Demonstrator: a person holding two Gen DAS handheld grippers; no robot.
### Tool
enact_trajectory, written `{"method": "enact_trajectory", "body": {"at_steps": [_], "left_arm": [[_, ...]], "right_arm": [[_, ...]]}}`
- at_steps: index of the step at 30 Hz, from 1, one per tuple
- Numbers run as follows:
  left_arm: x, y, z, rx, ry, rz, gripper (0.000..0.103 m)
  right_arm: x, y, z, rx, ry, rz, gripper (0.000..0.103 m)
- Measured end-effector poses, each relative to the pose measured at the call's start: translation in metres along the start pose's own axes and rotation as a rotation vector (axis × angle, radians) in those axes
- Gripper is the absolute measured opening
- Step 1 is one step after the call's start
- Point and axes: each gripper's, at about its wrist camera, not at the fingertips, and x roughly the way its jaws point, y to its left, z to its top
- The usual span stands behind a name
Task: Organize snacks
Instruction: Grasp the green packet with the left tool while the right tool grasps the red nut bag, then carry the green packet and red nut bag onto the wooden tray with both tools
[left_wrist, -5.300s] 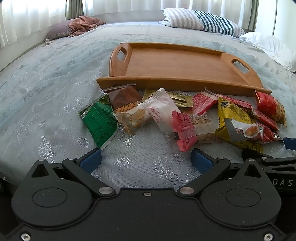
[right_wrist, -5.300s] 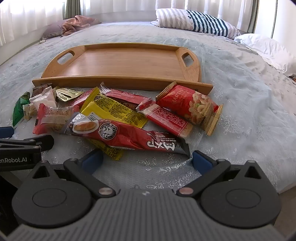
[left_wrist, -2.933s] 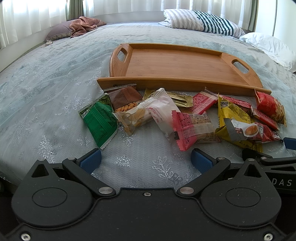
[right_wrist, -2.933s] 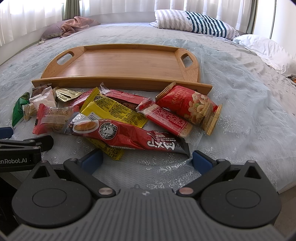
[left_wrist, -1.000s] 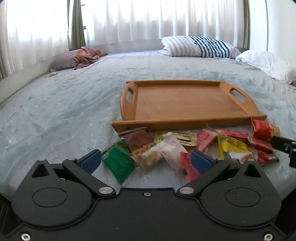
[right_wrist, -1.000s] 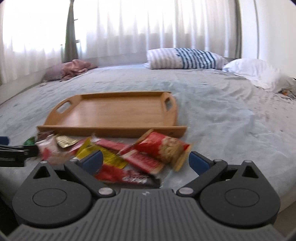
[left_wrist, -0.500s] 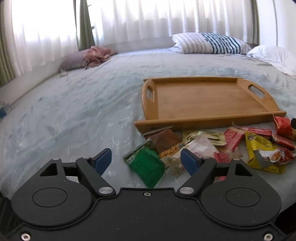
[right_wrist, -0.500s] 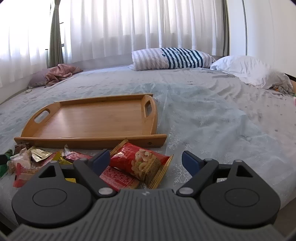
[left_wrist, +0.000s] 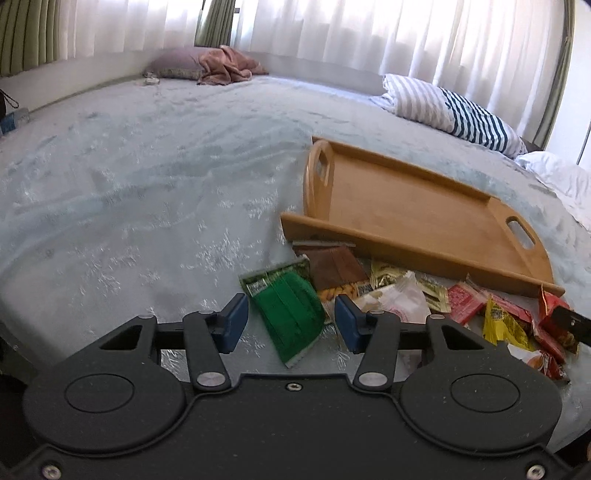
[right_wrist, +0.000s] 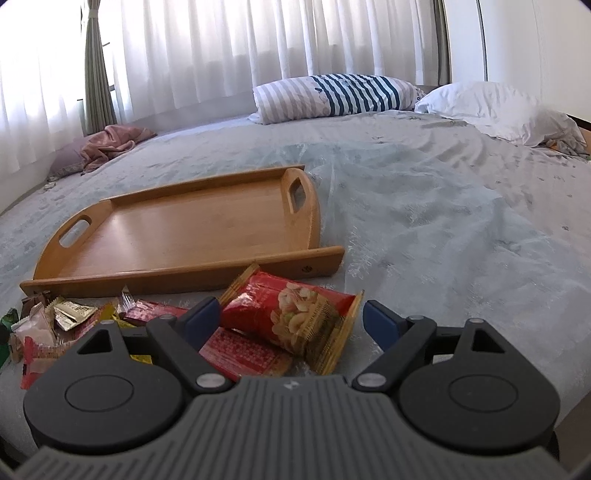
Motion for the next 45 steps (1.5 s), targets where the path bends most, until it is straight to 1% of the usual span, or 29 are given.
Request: {"method": "enact_trajectory", "body": {"at_steps": [4,11,13,15,20,21,22,24,26,29,31,32,37,41,45], "left_arm": [[0.005,-0.005,-0.004,0.012,0.004,0.015,0.049],[0.012,-0.004,-0.002,-0.020,0.001,0.008,0.049],[0.011,-0.003,-0.002,-0.033,-0.009,0.013,0.058],[0.011,-0.002,-0.003,-0.033,-0.017,0.018,0.061],[0.014,-0.002,-0.004,-0.021,-0.019,0.022,0.057],[0.013,-0.001,-0.004,-0.025,-0.020,0.016,0.047],[0.013,-0.001,-0.004,-0.031,-0.018,0.009,0.041],[0.012,-0.001,-0.004,-0.040,-0.016,0.007,0.040],[0.010,-0.001,-0.004,-0.035,-0.015,0.008,0.039],[0.007,-0.001,-0.004,-0.035,-0.020,0.009,0.038],[0.004,0.000,-0.003,-0.036,-0.025,0.010,0.036],[0.003,0.000,-0.002,-0.037,-0.028,0.010,0.036],[-0.006,-0.001,0.001,-0.024,-0.053,0.020,0.033],[-0.012,-0.005,0.002,0.008,-0.076,0.032,0.033],[-0.014,-0.006,0.001,0.012,-0.079,0.034,0.033]], "right_arm": [[0.008,0.005,0.000,-0.018,0.007,-0.007,0.093],[0.016,0.012,0.004,-0.055,0.001,0.000,0.094],[0.018,0.011,0.005,-0.044,0.008,0.007,0.096],[0.022,0.011,0.006,-0.029,0.018,0.006,0.100],[0.030,0.010,0.005,-0.011,0.036,0.018,0.102],[0.031,0.009,0.005,-0.007,0.040,0.026,0.102],[0.033,0.008,0.005,-0.002,0.046,0.037,0.102],[0.034,0.008,0.005,0.003,0.058,0.055,0.101],[0.034,0.010,0.004,-0.003,0.057,0.063,0.099],[0.029,0.014,0.003,-0.022,0.036,0.069,0.089],[0.024,0.016,0.001,-0.036,0.011,0.051,0.079],[0.021,0.016,0.001,-0.040,-0.002,0.042,0.076],[0.017,0.009,0.002,-0.004,0.000,0.050,0.072],[0.013,0.005,0.003,0.017,-0.008,0.042,0.072],[0.009,0.000,0.006,0.047,-0.020,0.046,0.072]]}}
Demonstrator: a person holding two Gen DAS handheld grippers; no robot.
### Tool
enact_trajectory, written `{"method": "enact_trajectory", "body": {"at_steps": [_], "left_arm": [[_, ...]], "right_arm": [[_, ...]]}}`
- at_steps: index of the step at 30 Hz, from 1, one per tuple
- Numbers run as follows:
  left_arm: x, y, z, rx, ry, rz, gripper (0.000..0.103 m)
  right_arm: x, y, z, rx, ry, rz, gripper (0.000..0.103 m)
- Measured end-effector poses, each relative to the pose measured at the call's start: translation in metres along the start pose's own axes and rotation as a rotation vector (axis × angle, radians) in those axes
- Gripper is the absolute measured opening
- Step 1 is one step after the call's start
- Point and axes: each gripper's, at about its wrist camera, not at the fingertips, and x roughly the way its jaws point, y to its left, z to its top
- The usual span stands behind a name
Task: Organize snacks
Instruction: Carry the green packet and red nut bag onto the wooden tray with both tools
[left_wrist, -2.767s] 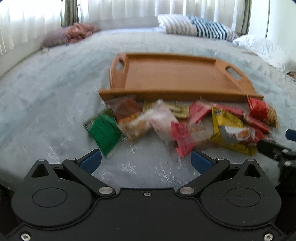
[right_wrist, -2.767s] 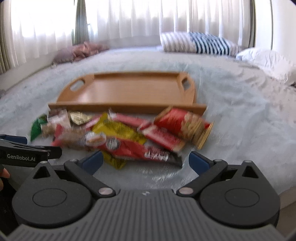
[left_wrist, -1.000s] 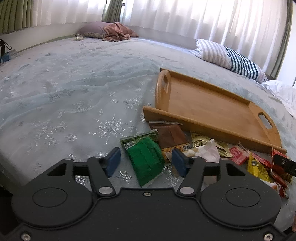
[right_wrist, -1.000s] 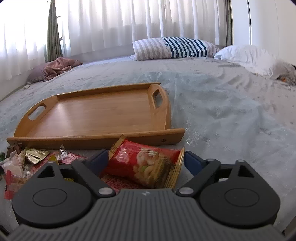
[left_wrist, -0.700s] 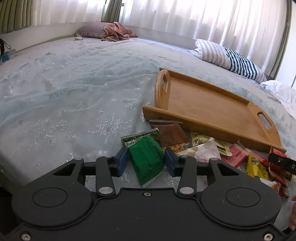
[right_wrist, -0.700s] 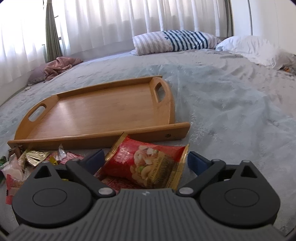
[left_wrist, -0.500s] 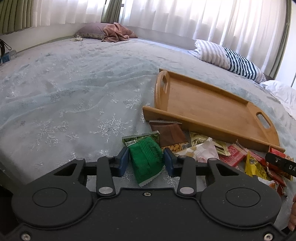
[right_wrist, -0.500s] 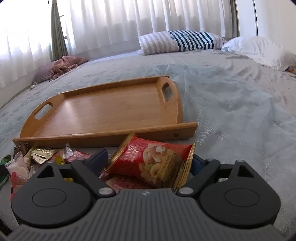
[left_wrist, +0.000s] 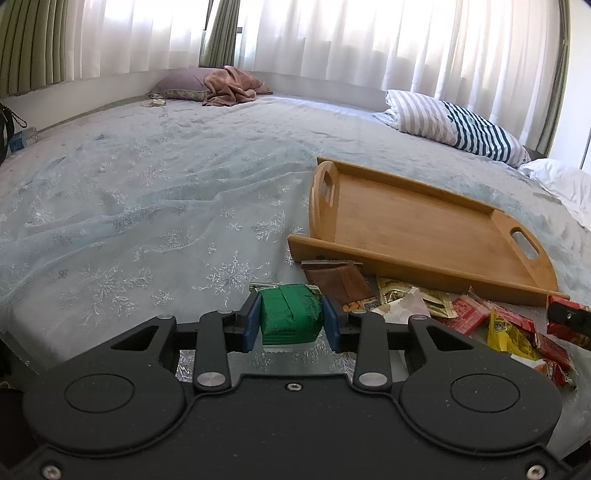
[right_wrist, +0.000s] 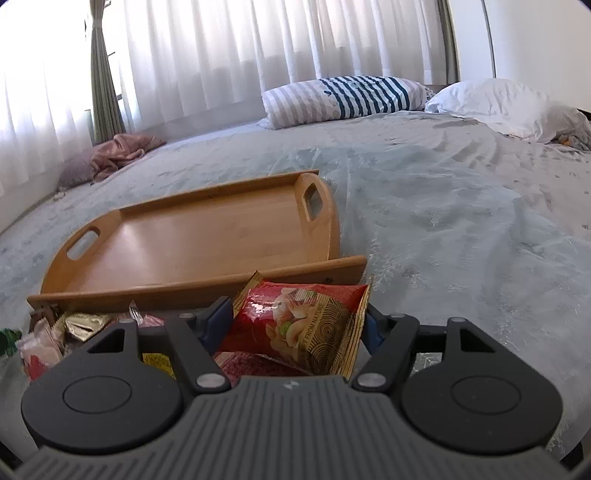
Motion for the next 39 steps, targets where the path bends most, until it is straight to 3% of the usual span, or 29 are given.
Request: {"method": "enact_trajectory", "body": {"at_steps": [7,14,24,28,39], "left_arm": [[-0.009,-0.002,0.008,0.012,-0.036,-0.005,0.033],[-0.014,-0.017,0.024,0.052,-0.071,-0.066,0.033],[-0.001,-0.050,0.046,0.051,-0.048,-0.219,0.032],[0.016,-0.066,0.054,0.057,-0.003,-0.268,0.032],[0.063,-0.105,0.071,0.066,0.061,-0.323,0.032]], "right_arm": [[-0.008,-0.002,0.008,0.021,-0.027,0.011,0.072],[-0.010,0.002,0.020,0.013,-0.041,0.052,0.072],[0.007,0.008,0.041,0.009,-0.038,0.121,0.072],[0.021,0.010,0.050,-0.013,-0.032,0.145,0.072],[0.072,0.000,0.069,-0.002,0.047,0.279,0.072]]}}
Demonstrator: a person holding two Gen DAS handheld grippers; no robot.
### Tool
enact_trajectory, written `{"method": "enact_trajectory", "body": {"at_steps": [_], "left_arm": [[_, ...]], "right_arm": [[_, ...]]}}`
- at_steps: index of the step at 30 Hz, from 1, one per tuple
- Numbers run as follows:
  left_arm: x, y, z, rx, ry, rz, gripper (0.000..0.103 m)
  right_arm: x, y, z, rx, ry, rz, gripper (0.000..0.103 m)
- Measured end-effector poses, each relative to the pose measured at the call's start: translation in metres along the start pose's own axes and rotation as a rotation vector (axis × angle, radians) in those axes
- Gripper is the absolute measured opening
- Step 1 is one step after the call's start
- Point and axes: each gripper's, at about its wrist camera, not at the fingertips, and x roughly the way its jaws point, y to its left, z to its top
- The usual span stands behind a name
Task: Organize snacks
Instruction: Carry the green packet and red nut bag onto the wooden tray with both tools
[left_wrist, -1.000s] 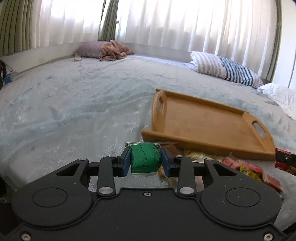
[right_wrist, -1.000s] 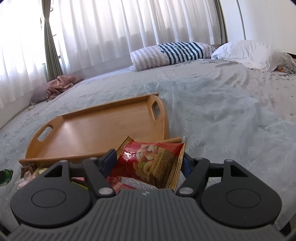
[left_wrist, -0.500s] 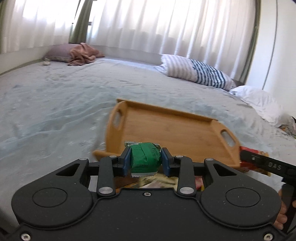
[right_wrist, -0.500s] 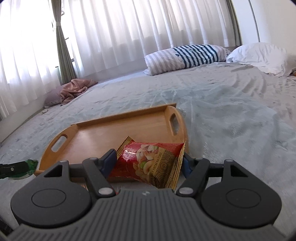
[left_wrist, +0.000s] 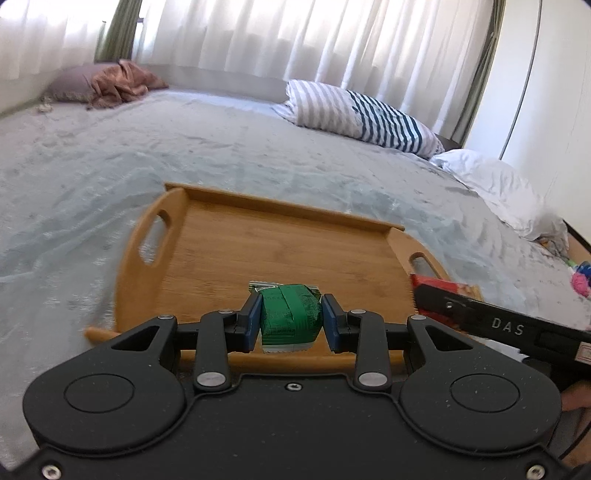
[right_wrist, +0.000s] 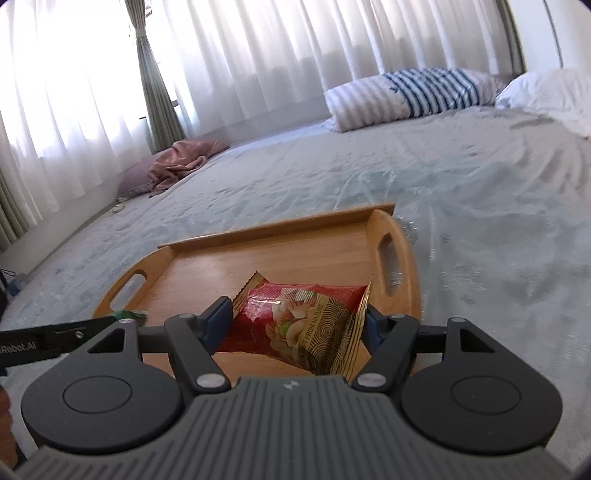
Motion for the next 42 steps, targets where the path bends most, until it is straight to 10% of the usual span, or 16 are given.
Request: {"method": "enact_trajectory", "body": {"at_steps": [42], "left_arm": [[0.079,-0.009,0.001,0.063,0.053,0.043,0.033]], "right_arm": [[0.050,0.004,0.002,-0.119,0.093,0.044,0.073]]}}
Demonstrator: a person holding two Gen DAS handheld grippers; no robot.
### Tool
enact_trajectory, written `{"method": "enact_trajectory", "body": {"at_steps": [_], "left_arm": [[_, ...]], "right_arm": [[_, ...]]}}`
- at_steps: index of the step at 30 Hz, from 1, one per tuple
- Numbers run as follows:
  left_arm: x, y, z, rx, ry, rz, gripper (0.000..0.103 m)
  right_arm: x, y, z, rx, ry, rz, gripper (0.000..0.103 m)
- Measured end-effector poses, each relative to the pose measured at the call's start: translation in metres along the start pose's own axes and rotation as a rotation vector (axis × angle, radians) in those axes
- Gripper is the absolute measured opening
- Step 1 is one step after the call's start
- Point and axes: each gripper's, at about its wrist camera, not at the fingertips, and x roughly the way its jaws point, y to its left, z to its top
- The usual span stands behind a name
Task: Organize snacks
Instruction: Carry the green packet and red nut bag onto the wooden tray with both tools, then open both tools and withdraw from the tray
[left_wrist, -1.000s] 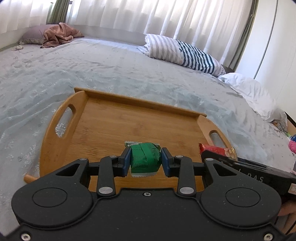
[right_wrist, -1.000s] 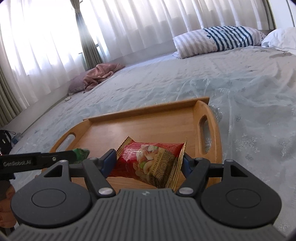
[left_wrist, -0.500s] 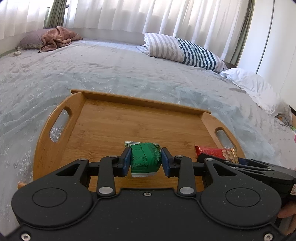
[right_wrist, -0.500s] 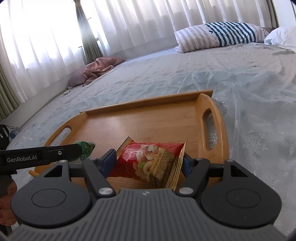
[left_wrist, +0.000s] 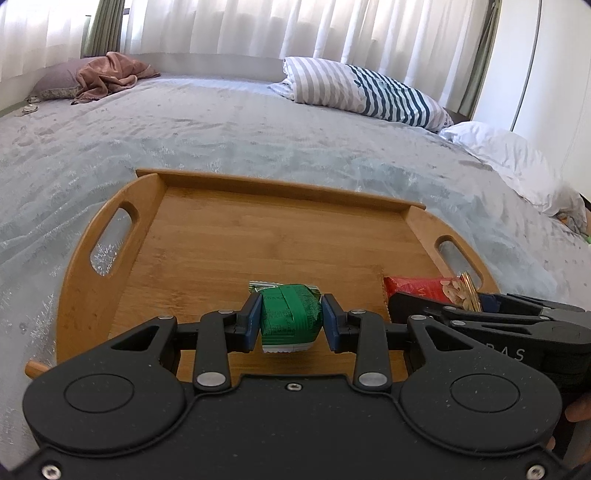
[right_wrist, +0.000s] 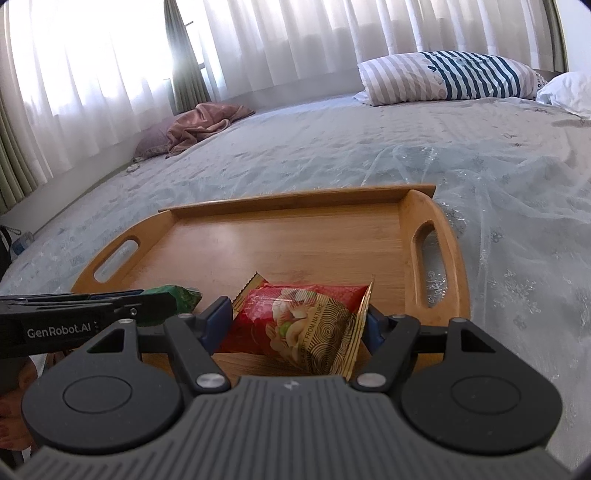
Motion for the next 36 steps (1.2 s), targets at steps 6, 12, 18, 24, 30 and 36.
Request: {"method": "enact_trajectory", "body": {"at_steps": [6,12,18,24,30,36], "left_arm": [[0.002,0.002,-0.002,0.001,0.001,-0.002,0.033],[0.007,0.003,-0.003,-0.016,0.028,0.002,0.033],[0.005,0.007,0.000,-0.026,0.032,-0.014,0.041],[-0.002,0.008,0.000,-0.033,0.030,-0.003,0.054],[-0.019,0.011,-0.003,-0.020,-0.008,0.013,0.077],[-0.041,0.010,-0.011,0.011,-0.057,0.017,0.089]], "right_arm": [[0.001,0.003,0.000,-0.020,0.004,0.001,0.074],[0.002,0.002,-0.001,-0.023,0.006,0.009,0.078],[0.000,0.003,-0.001,-0.026,-0.001,0.016,0.091],[-0.006,0.011,-0.001,-0.078,-0.015,-0.007,0.100],[-0.022,0.019,-0.005,-0.161,-0.049,-0.043,0.103],[-0.039,0.030,-0.014,-0.228,-0.082,-0.077,0.103]]}}
